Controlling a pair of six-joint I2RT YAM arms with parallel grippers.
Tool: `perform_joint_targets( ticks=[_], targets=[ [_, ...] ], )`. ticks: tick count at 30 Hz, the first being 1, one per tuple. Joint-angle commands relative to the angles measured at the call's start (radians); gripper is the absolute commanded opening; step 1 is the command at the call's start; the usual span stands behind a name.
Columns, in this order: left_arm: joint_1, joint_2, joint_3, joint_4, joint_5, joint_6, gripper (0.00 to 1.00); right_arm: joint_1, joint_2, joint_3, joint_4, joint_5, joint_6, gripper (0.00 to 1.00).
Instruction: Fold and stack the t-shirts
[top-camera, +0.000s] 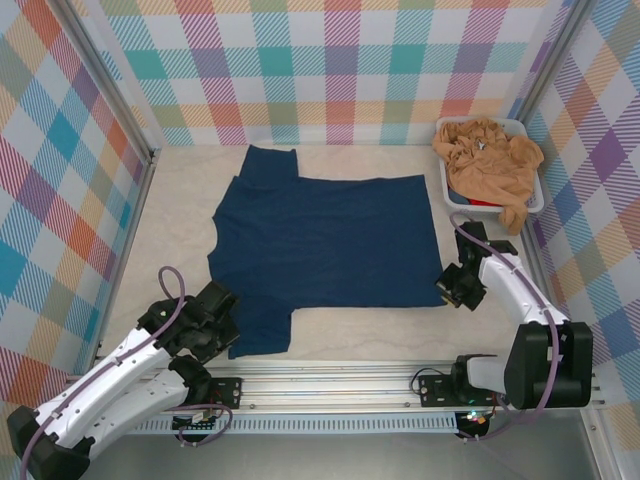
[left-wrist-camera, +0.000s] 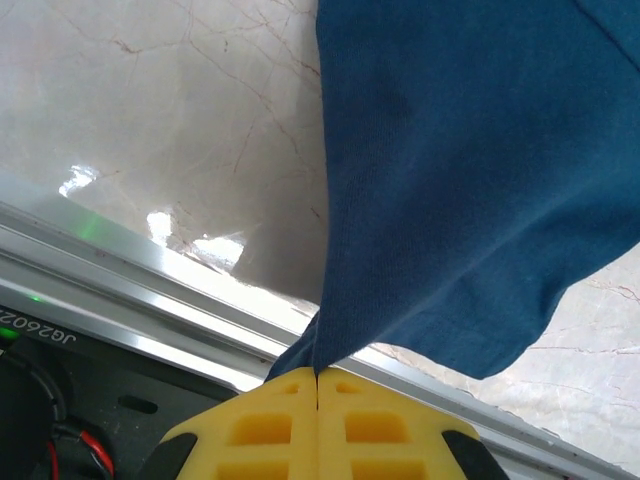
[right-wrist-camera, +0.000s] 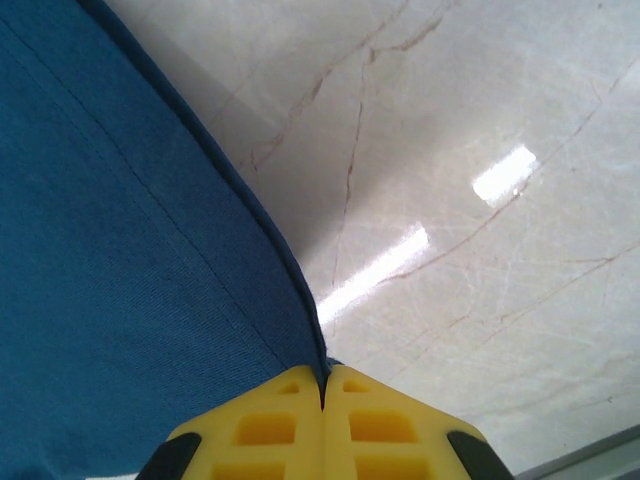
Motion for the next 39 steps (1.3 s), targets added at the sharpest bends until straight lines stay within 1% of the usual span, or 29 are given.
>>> perform_joint_targets(
  ticks=[1,3,6,8,11,14,17,19,21,23,28,34,39],
  targets=[
    [-0.014,-0.015,0.007,-0.037,-0.01,-0.031,0.0,0.01,-0.036,-0.018,-0.058,0.019,0.021,0.0],
    [-0.018,-0.018,0.038,-0.014,-0.037,-0.011,0.0,0.013,-0.06,-0.015,-0.067,0.023,0.018,0.0],
    [-0.02,0.003,0.113,0.069,-0.107,0.055,0.0,0.015,-0.09,-0.002,-0.083,0.031,0.018,0.0],
    [-0.019,0.055,0.184,0.127,-0.151,0.107,0.0,0.015,-0.094,0.011,-0.085,0.033,0.018,0.0],
    [-0.013,0.178,0.291,0.183,-0.204,0.174,0.0,0.015,-0.064,0.027,-0.071,0.029,0.016,0.0],
    [0.053,0.303,0.373,0.235,-0.169,0.229,0.0,0.015,-0.01,0.071,-0.063,0.028,0.016,0.0],
    [0.15,0.382,0.416,0.31,-0.124,0.285,0.0,0.009,0.036,0.117,-0.049,0.043,0.017,0.0],
    [0.212,0.437,0.456,0.364,-0.087,0.33,0.0,0.002,0.086,0.157,-0.034,0.032,0.013,0.0],
    [0.252,0.499,0.506,0.389,-0.06,0.364,0.0,0.002,0.137,0.196,-0.022,0.009,0.01,0.0],
    [0.278,0.554,0.553,0.412,-0.044,0.394,0.0,0.001,0.183,0.237,-0.019,-0.005,0.01,0.0],
    [0.348,0.678,0.642,0.43,-0.016,0.459,0.0,-0.01,0.268,0.326,-0.023,0.022,0.005,0.0],
    [0.41,0.733,0.679,0.441,-0.017,0.505,0.0,-0.037,0.345,0.389,-0.008,0.036,0.0,0.0],
    [0.447,0.771,0.711,0.451,-0.012,0.535,0.0,-0.04,0.4,0.448,0.006,0.027,-0.008,0.0]
  ],
)
